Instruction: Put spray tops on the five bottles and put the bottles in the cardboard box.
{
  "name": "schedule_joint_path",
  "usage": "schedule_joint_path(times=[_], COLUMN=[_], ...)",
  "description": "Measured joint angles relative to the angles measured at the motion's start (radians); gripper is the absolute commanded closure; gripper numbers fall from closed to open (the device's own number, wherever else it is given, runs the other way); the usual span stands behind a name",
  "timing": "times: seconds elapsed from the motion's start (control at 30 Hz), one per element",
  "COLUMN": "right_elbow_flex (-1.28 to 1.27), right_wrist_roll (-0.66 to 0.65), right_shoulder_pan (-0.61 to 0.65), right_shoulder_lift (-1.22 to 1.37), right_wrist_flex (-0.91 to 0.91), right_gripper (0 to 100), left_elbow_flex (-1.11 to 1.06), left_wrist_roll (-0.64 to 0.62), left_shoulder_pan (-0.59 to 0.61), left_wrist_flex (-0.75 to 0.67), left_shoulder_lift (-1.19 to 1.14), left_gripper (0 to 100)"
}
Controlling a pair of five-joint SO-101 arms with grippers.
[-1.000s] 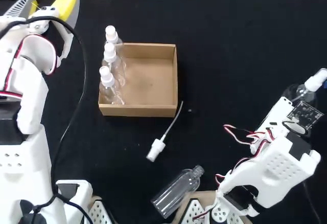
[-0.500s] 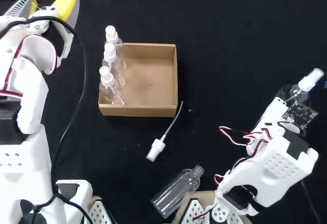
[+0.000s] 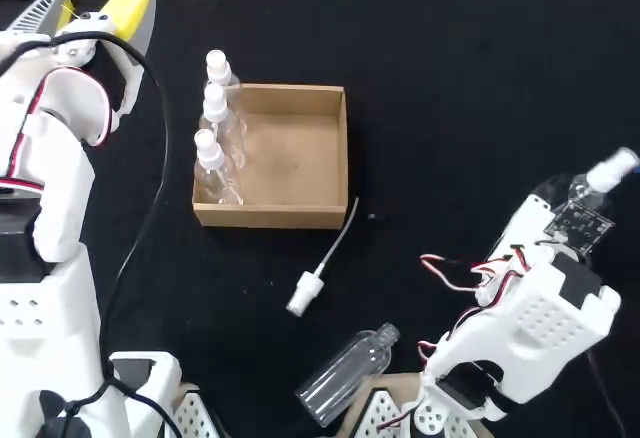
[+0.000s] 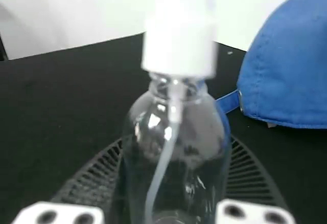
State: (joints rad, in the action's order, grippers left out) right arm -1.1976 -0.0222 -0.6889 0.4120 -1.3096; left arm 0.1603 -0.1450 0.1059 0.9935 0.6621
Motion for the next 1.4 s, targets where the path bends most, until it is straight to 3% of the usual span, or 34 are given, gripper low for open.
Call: schedule_joint_path(times=[0.43, 1.4], right_elbow_flex=[-0.044, -0.129], right_wrist_roll=[0.0, 0.0], right_shoulder_pan=[0.002, 0.034], right_shoulder_lift=[0.0, -0.023], right_wrist_flex=[-0.118, -0.12], right_gripper=[78.9, 78.6], left_elbow_flex=[0.0, -0.028], left_wrist_roll=[0.0, 0.0], left_shoulder_pan=[0.0, 0.0], left_wrist_flex=[0.0, 0.0], left_shoulder_lift=[0.0, -0.002], left_gripper=[77, 77])
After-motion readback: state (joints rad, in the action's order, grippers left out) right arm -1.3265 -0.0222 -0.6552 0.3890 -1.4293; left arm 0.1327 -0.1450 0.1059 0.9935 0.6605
